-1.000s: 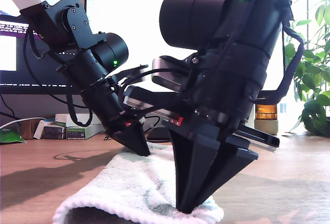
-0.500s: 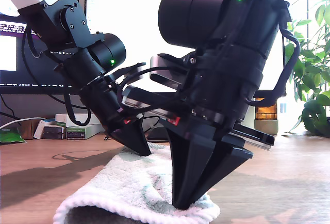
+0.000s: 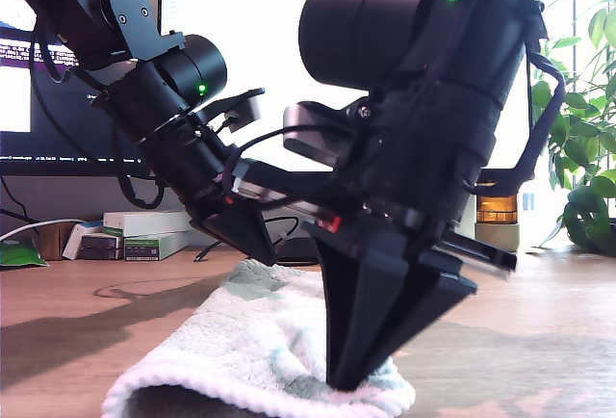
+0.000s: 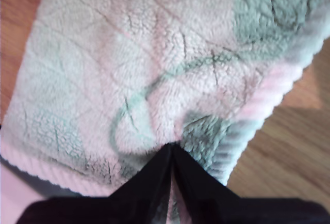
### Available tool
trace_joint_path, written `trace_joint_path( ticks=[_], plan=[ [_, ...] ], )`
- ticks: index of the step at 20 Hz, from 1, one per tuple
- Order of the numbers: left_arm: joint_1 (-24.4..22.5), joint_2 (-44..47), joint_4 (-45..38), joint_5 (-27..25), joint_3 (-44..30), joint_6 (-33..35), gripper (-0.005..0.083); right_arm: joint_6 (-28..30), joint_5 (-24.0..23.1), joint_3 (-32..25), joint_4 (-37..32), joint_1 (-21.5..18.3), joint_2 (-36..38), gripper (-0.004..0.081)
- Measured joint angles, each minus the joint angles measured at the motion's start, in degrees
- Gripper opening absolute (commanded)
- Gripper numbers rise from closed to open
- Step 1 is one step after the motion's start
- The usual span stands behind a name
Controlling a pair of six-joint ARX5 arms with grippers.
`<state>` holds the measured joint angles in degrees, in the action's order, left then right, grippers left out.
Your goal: Fold the tea towel to a neat square and place it to the right
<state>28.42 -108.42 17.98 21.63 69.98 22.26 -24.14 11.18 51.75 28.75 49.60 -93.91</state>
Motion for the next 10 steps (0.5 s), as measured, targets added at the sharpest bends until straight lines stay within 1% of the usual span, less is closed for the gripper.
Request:
trace_joint_path(
  ticks=[2, 6, 7, 10],
  plan=[
    [-0.2, 0.8, 0.3, 0.0, 0.0, 0.0, 0.0004, 0.0, -2.4, 0.0, -0.1, 0.0, 1.9, -0.0007],
    [-0.7, 6.0, 0.4, 0.0, 0.0, 0.0, 0.0004, 0.0, -4.2, 0.0, -0.4, 0.0, 5.6, -0.0007],
    [-0.9, 7.3, 0.9, 0.0, 0.0, 0.0, 0.0004, 0.7, -4.6, 0.0, -0.6, 0.0, 5.6, -0.0007],
    [-1.8, 9.7, 3.6, 0.4, 0.0, 0.0, 0.0004, 6.2, -9.6, 0.0, -2.2, 0.0, 5.6, -0.0007]
  ],
)
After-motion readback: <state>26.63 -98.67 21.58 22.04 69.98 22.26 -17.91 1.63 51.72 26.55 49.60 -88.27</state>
